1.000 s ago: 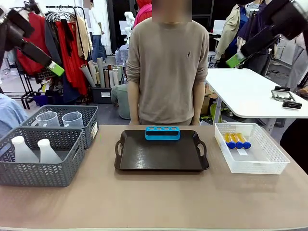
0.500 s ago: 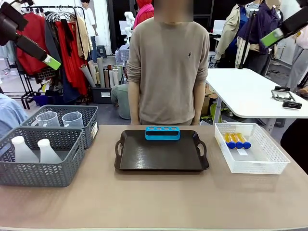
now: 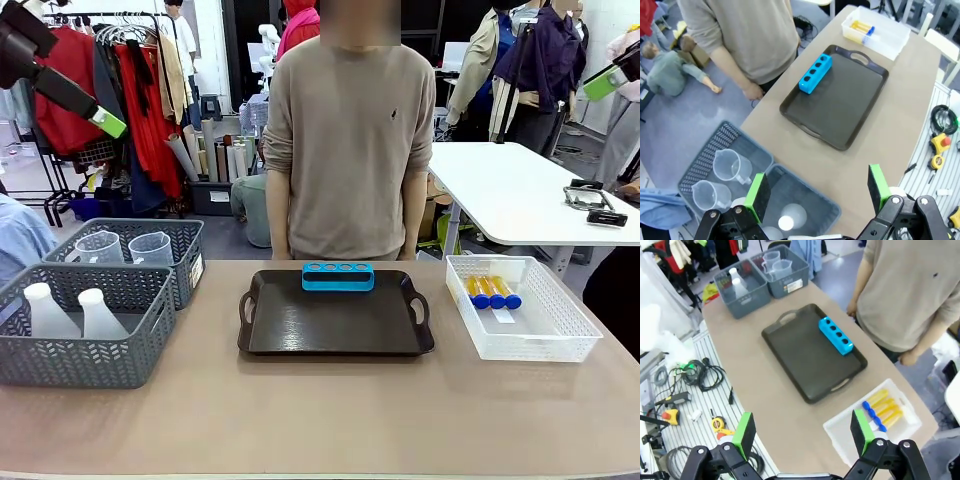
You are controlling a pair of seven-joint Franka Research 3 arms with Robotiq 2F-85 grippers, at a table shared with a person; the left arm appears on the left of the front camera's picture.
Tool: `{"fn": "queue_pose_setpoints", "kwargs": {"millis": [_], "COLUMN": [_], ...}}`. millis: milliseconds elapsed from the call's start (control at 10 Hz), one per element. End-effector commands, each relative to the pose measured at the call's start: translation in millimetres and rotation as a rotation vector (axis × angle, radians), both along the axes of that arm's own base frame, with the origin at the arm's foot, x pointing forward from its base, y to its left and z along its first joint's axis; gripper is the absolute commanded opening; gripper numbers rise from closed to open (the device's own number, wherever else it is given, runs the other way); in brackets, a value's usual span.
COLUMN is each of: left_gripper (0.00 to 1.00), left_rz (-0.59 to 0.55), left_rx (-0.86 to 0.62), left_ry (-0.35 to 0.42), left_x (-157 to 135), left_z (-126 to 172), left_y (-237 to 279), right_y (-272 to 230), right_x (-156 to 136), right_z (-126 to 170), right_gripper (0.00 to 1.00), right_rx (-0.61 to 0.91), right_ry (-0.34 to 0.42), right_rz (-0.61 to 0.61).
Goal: Prepare the laboratory tools.
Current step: Pick up one Large Measuring Cup and place it on the Handle tray.
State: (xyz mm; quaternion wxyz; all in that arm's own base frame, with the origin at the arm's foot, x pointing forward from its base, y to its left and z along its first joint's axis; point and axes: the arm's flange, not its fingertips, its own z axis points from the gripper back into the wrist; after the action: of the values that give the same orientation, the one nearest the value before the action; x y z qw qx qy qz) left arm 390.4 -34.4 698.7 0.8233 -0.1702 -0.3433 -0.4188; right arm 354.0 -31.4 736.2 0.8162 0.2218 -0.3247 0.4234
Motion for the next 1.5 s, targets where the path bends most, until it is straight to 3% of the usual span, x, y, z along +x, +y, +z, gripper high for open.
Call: {"fn": "queue_pose_setpoints", "kwargs": {"millis": [0,1400], "left_gripper": [1.0,1.0], "left_rz": [-0.005,-0.005], "left_rx": [0.006,0.006], "left_ry": [-0.002,-0.002], "left_x": [-3.4,-3.4], "left_z": [-1.2,-1.2], "left_y": [0.0,0.0], "right_y": [5.8,5.8], "right_x": [-3.5,-3.5], "right_z": [-0.7,-0.7], "right_gripper": [1.0,1.0], "right_rx": [0.021,0.021], "right_ry": [0.046,0.046], "right_rz": [0.01,0.01]}}
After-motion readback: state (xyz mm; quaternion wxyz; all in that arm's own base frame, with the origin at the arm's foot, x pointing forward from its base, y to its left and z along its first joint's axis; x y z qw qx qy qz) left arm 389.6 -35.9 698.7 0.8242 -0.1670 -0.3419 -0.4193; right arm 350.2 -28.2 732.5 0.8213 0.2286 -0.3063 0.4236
